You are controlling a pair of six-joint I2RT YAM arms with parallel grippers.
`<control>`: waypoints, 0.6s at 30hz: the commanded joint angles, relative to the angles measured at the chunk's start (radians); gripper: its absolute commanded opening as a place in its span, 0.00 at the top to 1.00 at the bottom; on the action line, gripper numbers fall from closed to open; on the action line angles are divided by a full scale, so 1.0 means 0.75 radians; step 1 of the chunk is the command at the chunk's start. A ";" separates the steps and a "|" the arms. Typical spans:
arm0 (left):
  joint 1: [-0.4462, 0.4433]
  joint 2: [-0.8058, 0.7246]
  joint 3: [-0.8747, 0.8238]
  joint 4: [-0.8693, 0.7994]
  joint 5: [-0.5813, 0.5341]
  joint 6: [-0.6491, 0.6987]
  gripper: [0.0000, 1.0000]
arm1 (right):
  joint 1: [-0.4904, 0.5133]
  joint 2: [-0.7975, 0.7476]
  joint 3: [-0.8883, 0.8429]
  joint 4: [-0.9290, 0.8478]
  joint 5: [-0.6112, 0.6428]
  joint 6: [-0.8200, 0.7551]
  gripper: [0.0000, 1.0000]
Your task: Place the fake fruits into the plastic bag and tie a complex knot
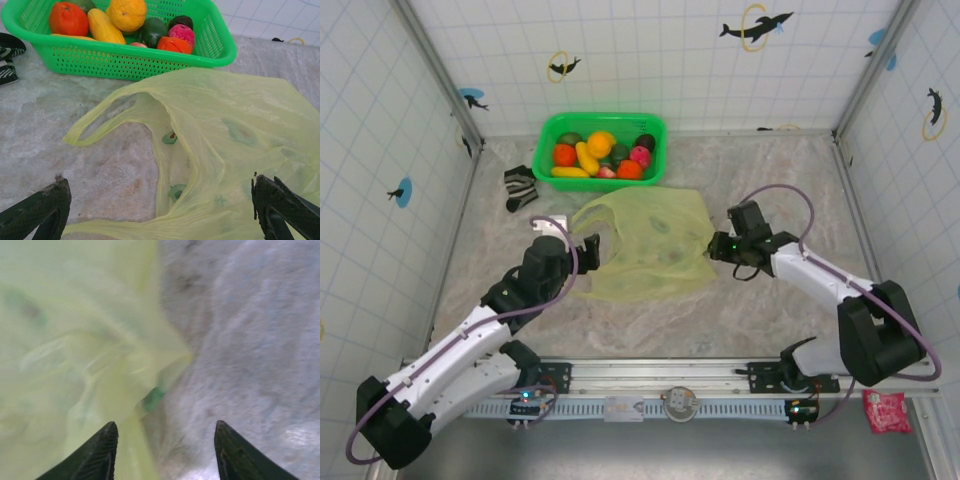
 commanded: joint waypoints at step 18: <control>-0.001 -0.019 -0.020 0.005 0.009 0.042 0.06 | 0.066 0.128 0.083 -0.115 0.312 -0.089 0.87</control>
